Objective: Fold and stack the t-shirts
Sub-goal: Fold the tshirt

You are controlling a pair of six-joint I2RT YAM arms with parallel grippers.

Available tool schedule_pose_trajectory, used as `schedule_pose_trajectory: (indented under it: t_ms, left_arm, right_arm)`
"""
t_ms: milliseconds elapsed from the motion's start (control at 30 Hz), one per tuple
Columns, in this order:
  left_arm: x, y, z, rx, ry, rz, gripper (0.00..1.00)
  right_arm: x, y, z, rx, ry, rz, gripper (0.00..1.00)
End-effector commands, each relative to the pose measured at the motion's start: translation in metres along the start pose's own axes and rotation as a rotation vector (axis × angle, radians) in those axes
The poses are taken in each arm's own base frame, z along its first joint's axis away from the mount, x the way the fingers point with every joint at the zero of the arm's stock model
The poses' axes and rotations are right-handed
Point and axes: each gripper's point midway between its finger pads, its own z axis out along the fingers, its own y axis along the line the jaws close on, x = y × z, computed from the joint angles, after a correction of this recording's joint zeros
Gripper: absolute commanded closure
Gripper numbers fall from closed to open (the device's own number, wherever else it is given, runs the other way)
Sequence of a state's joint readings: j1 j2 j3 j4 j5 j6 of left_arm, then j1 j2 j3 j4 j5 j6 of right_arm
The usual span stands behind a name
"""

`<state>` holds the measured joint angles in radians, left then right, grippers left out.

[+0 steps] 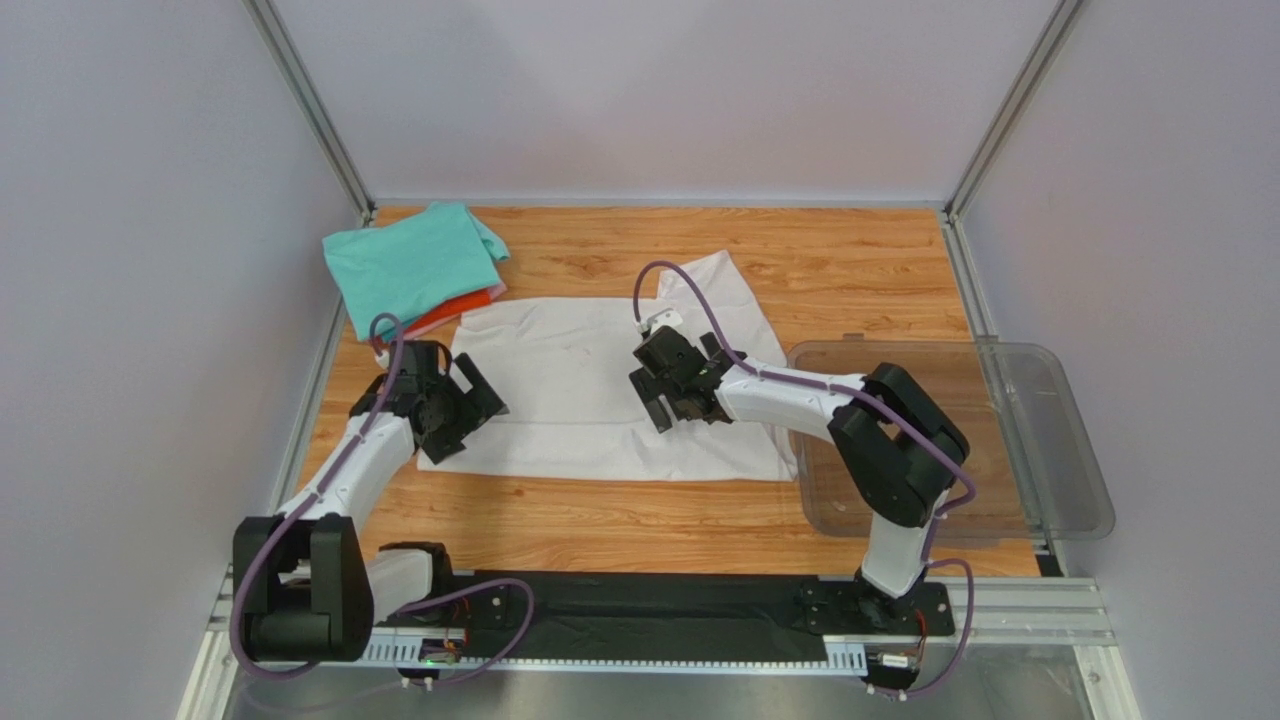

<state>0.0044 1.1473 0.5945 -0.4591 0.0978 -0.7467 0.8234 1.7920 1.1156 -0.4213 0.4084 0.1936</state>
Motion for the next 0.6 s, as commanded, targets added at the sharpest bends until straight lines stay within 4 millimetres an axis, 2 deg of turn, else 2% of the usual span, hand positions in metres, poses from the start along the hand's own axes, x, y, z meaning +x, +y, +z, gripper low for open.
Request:
schedule_pose_trajectory:
  t_ms: [0, 33, 200, 300, 400, 567]
  left_arm:
    - [-0.009, 0.003, 0.005, -0.016, -0.036, 0.047, 0.00]
    - [-0.008, 0.008, 0.008, -0.042, -0.034, 0.048, 0.00]
    - [-0.004, 0.018, 0.017, -0.097, 0.000, 0.048, 0.00]
    - [-0.006, 0.019, 0.019, -0.122, 0.016, 0.048, 0.00]
    - [-0.009, 0.018, 0.012, -0.139, 0.020, 0.051, 0.00]
    - [-0.020, 0.002, -0.013, -0.061, -0.049, 0.052, 0.00]
  right_arm:
    - [-0.027, 0.003, 0.007, 0.032, -0.050, 0.055, 0.00]
    - [-0.034, 0.007, 0.007, 0.027, -0.061, 0.064, 0.00]
    - [-0.032, 0.007, 0.015, 0.070, -0.024, 0.092, 0.00]
    - [-0.031, -0.003, 0.010, 0.117, -0.014, 0.123, 0.00]
    - [-0.040, -0.013, -0.009, 0.138, -0.048, 0.155, 0.00]
    - [-0.045, -0.028, -0.047, 0.122, -0.116, 0.246, 0.00]
